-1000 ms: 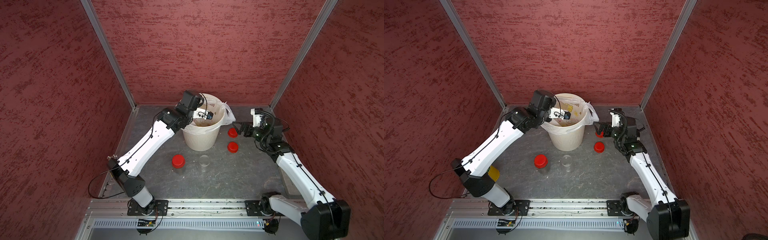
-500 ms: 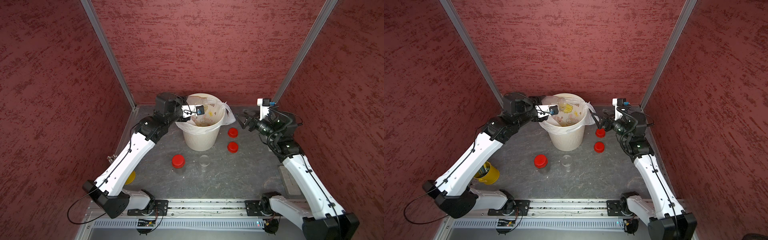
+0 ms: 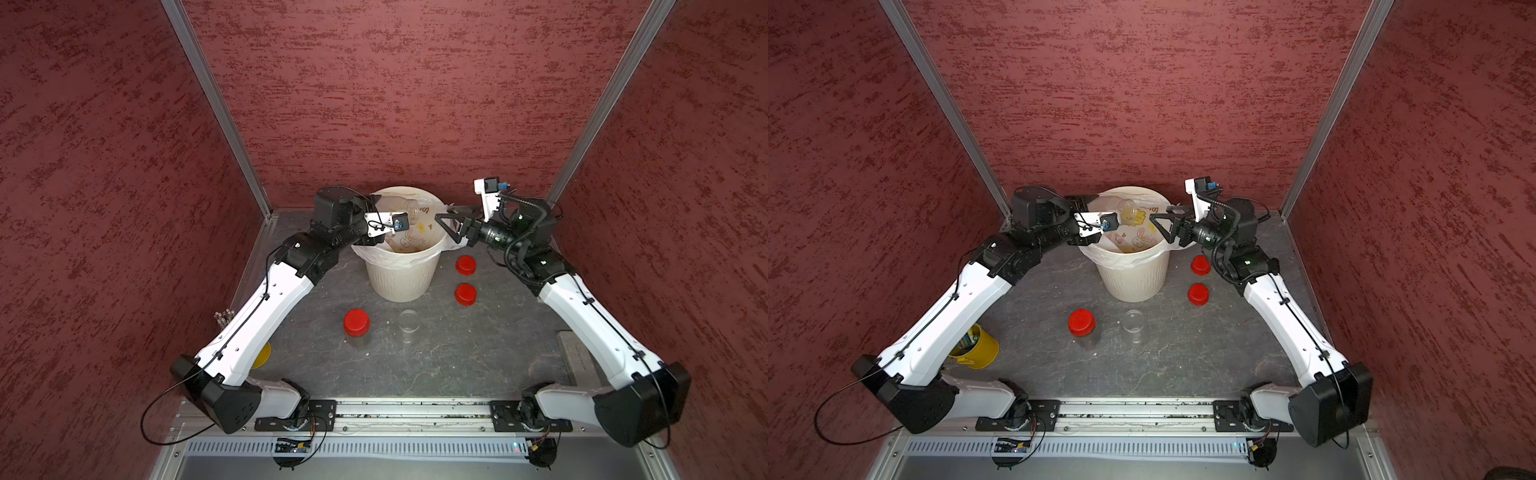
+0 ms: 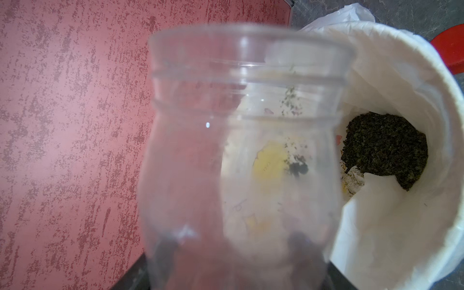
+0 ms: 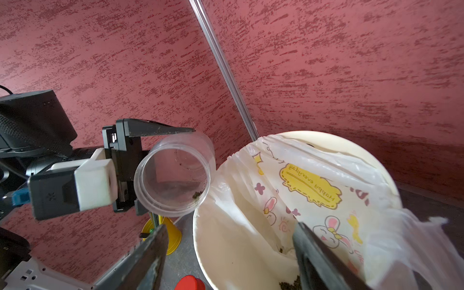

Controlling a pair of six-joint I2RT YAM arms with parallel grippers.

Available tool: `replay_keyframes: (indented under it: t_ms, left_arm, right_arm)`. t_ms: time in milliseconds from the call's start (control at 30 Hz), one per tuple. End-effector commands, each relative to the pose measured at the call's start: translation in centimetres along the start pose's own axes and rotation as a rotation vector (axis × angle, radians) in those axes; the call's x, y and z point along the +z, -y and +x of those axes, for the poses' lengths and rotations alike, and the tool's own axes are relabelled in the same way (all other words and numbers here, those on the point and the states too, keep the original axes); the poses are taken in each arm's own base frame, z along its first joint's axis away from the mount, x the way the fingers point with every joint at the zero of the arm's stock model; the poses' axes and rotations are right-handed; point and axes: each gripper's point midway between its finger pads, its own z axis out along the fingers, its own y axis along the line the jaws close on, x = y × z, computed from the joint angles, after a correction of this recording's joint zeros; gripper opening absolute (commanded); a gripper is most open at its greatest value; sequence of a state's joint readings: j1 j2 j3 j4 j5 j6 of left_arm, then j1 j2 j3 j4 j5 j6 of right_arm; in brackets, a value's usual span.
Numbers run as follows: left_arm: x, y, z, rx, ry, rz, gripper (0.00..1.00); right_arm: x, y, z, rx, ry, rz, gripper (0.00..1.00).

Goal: Empty moldy tea leaves from jars
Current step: Pour the moldy tea leaves from the jar into the trash bin, then place the jar at the center of the board.

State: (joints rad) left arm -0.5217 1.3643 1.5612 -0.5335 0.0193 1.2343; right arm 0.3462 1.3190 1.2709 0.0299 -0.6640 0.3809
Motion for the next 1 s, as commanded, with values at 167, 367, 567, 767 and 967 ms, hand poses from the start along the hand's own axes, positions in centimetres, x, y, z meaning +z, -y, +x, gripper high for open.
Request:
replay_keyframes:
  t_ms: [167, 367, 567, 767, 967]
  left_arm:
    - [-1.0, -1.5, -1.0, -0.009, 0.041, -0.042, 0.69]
    - [-1.1, -1.3, -1.1, -0.006, 0.041, -0.039, 0.69]
    - [-1.1, -1.3, -1.2, -0.001, 0.045, -0.04, 0.69]
    - [-1.2, -1.3, -1.4, -0.001, 0.048, -0.04, 0.69]
    - [-1.2, -1.3, -1.5, 0.002, 0.055, -0.041, 0.69]
  right_arm:
    - [2.2, -1.5, -1.3, -0.035, 0.003, -0.058, 0.7]
    - [3.2, -2.0, -0.9, -0.037, -0.013, -0.079, 0.66]
    - [3.9, -2.3, -1.1, -0.042, -0.014, -0.096, 0.65]
    - [5.4, -1.8, -0.5, -0.026, -0.035, -0.108, 0.62]
    - [6.2, -1.4, -0.4, -0.022, -0.041, -0.109, 0.58]
